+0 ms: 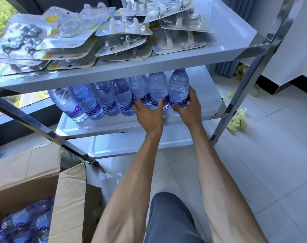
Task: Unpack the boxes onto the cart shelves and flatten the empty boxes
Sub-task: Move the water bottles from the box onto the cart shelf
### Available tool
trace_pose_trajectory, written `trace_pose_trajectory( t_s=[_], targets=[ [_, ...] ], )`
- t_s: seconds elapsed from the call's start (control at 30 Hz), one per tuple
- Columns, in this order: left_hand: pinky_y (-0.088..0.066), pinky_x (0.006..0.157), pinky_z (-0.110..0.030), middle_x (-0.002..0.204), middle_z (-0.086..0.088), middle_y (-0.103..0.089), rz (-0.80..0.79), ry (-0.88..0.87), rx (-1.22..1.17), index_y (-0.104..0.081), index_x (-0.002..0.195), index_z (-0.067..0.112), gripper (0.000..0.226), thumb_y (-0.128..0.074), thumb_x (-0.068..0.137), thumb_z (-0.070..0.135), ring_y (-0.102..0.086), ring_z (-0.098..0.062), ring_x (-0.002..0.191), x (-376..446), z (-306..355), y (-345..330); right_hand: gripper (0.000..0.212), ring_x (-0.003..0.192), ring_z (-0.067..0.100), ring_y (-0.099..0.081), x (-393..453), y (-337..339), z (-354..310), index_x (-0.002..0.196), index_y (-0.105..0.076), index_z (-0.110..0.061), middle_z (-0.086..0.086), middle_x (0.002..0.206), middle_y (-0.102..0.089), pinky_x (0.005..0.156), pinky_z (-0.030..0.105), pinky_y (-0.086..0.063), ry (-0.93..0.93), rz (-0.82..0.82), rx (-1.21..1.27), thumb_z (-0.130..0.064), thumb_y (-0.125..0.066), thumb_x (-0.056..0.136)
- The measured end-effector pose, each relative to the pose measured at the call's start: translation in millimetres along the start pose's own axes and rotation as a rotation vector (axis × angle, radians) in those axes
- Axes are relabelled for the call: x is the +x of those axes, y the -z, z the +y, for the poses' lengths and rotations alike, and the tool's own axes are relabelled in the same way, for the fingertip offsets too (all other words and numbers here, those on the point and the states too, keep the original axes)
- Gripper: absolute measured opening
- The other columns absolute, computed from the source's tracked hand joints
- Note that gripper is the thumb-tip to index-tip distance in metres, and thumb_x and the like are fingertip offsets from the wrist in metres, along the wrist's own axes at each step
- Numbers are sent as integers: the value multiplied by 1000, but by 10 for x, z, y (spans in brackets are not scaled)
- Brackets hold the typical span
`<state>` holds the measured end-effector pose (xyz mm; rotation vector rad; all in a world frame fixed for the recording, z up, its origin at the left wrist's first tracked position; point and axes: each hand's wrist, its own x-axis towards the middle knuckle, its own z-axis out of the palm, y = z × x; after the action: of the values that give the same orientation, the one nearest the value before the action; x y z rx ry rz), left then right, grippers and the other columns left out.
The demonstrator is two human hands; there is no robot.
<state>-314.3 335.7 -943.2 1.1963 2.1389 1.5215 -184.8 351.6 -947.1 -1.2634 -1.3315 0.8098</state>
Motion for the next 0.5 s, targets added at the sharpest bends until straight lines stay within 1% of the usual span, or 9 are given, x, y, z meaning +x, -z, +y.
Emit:
trace_pose_trajectory(
  t_s=[0.03, 0.1, 0.17, 0.27, 0.33, 0.43, 0.5],
  targets=[
    [-38, 104, -37, 142, -17, -46, -19, 25, 10, -42, 142, 4, 90, -80, 75, 50, -41, -28, 133, 24, -22, 15, 77, 104, -9, -54, -6, -4, 9, 139, -44, -21, -18, 124, -56, 89, 5, -43, 2, -1, 8, -17, -83, 72],
    [-33, 109, -35, 148, -16, -43, -60, 13, -14, -37, 147, 3, 93, -79, 77, 49, -36, -29, 139, 67, -43, 18, 76, 101, -16, -55, -4, -20, 9, 136, -45, -26, -29, 118, -56, 85, 2, -42, -8, -6, 21, -18, -83, 71],
    [-30, 116, -35, 150, -15, -41, -101, -19, -60, -34, 149, 3, 87, -75, 83, 44, -35, -28, 141, 72, -70, 6, 74, 99, -16, -56, 0, -52, -4, 130, -45, -34, -40, 110, -56, 80, 2, -43, -20, -11, 29, -21, -83, 68],
    [-30, 116, -45, 153, -14, -38, -148, -33, -163, -30, 150, 2, 77, -69, 90, 32, -34, -27, 143, 96, -119, -36, 73, 99, -16, -56, 7, -89, -20, 129, -45, -34, -42, 110, -54, 80, 3, -44, -20, -21, 18, -21, -84, 68],
    [-29, 118, -46, 156, -9, -36, -190, 5, -249, -26, 153, 7, 77, -67, 91, 27, -32, -24, 145, 141, -125, -56, 74, 102, -14, -56, 14, -98, -15, 131, -45, -32, -38, 115, -55, 83, 5, -44, -19, -32, 21, -20, -84, 70],
    [-30, 118, -46, 156, -2, -36, -259, 51, -393, -24, 154, 16, 75, -61, 89, 26, -35, -21, 143, 185, -111, -49, 79, 110, 0, -57, 6, -138, -11, 139, -43, -23, -15, 129, -58, 89, 10, -46, -13, -45, 27, -17, -84, 71],
    [-29, 119, -47, 157, 0, -33, -289, 91, -419, -21, 155, 19, 77, -55, 87, 29, -34, -20, 143, 219, -104, -47, 81, 112, 5, -57, 11, -166, -5, 141, -42, -21, -9, 132, -57, 89, 9, -46, -12, -57, 29, -16, -84, 71]
  ],
)
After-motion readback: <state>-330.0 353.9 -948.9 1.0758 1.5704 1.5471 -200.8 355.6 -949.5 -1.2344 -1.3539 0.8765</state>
